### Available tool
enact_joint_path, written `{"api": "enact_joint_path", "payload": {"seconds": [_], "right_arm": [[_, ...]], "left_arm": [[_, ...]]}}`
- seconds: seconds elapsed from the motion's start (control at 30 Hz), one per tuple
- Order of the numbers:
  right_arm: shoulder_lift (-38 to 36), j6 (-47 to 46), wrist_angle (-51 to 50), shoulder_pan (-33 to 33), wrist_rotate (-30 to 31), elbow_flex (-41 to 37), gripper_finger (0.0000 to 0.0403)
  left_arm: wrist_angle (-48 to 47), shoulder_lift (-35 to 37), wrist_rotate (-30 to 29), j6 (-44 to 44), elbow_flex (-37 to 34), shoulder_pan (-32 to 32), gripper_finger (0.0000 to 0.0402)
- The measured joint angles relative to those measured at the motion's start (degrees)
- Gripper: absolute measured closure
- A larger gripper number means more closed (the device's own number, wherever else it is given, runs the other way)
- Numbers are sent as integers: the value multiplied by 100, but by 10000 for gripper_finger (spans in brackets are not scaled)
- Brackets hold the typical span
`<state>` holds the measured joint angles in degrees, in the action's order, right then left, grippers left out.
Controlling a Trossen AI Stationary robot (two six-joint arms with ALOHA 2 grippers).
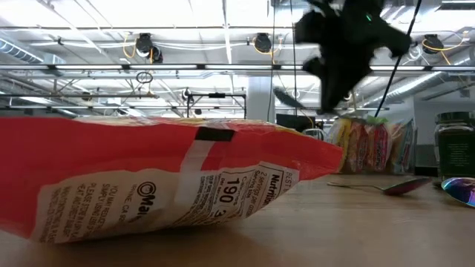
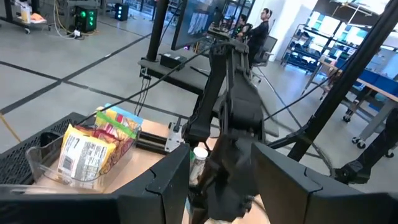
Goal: Pick & Place Food Item
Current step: Put the blue baby spoon into the middle transparent bin
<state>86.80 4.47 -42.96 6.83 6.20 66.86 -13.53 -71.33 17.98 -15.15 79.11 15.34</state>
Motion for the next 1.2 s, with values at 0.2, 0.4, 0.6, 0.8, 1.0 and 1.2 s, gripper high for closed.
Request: {"api": "enact_joint_path", "payload": {"seconds": [0.2, 0.4, 0.6, 0.8, 1.0, 1.2], "right_arm": [[0, 217, -552, -388, -4, 1099, 390], [0, 244, -1016, -806, -13, 2032, 391], [-4, 485, -907, -1106, 33, 2567, 391], [-4, 303, 89, -1383, 262, 2593, 391], [-4, 149, 613, -1664, 254, 2598, 391], [-2, 349, 439, -1946, 185, 2598, 391]], "left_arm": [[-103, 227, 0, 40, 0, 1, 224], [-878, 555, -109, 423, 4, 8, 224], [-1694, 781, -576, 455, 9, 6, 224], [-2113, 743, -651, 349, 7, 6, 224], [-2024, 457, -652, 349, 4, 1, 224], [-1913, 295, -643, 400, 4, 1, 224]]}}
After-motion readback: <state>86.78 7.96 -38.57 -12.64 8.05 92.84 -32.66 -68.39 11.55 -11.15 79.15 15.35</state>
